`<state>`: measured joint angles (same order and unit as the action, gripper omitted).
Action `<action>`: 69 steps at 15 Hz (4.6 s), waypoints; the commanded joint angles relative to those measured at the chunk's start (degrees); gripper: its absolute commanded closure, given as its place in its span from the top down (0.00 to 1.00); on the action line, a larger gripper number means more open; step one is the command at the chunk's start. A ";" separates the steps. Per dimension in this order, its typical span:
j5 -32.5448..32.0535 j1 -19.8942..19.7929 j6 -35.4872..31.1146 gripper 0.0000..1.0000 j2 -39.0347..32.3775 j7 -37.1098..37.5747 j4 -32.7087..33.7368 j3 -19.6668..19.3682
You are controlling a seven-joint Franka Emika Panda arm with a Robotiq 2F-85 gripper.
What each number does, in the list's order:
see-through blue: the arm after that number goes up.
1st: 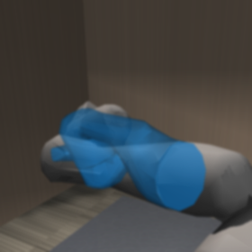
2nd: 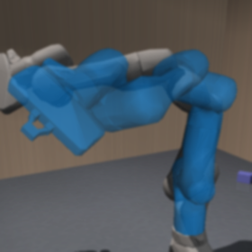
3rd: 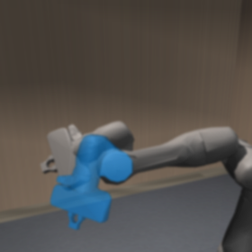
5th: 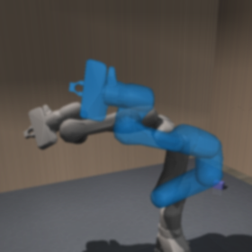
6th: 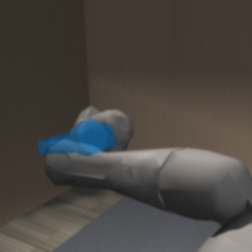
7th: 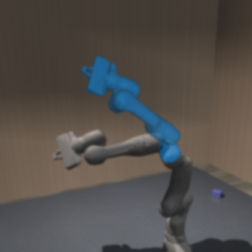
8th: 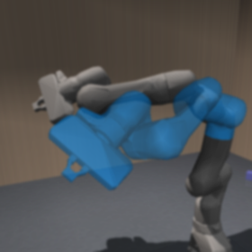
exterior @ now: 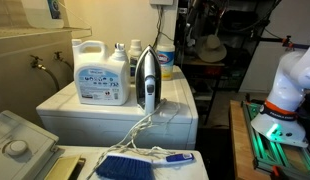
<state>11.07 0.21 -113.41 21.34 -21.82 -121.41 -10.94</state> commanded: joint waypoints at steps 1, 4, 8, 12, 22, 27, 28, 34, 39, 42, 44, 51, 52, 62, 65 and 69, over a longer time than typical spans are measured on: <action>7.70 -1.36 -3.78 1.00 -4.23 -2.36 2.56 -4.48; 17.39 -1.24 -8.48 1.00 -7.24 -5.37 3.28 -6.97; 27.57 -1.79 -10.21 1.00 -11.93 -9.24 4.99 -7.21; 33.03 -3.45 -9.01 1.00 -16.76 -10.22 7.55 -5.78; 40.58 -7.83 -5.37 1.00 -23.98 -13.81 12.13 -2.22; 42.18 -9.38 -2.76 1.00 -25.59 -13.84 13.56 -1.26; 42.16 -9.56 -2.66 1.00 -25.77 -13.77 13.64 -1.12; 43.31 -10.59 -0.68 1.00 -26.69 -13.77 14.69 -0.46; 45.87 -11.11 2.39 1.00 -26.21 -14.12 15.39 -0.40; 46.88 -11.44 4.61 1.00 -26.03 -13.51 16.12 -0.54; 47.54 -11.67 6.86 1.00 -25.66 -12.60 16.49 -0.60; 46.67 -12.62 19.62 1.00 -24.03 -11.54 18.45 -1.13; 46.58 -12.72 21.03 1.00 -23.93 -11.45 18.61 -1.21; 43.02 -11.84 33.48 1.00 -23.74 -10.81 19.63 -0.43; 38.47 -10.77 31.98 1.00 -23.29 -9.55 18.23 0.57; 34.15 -9.75 32.63 1.00 -23.14 -9.11 17.87 1.98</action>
<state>48.23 -10.14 -81.15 -2.58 -31.89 -102.45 -9.56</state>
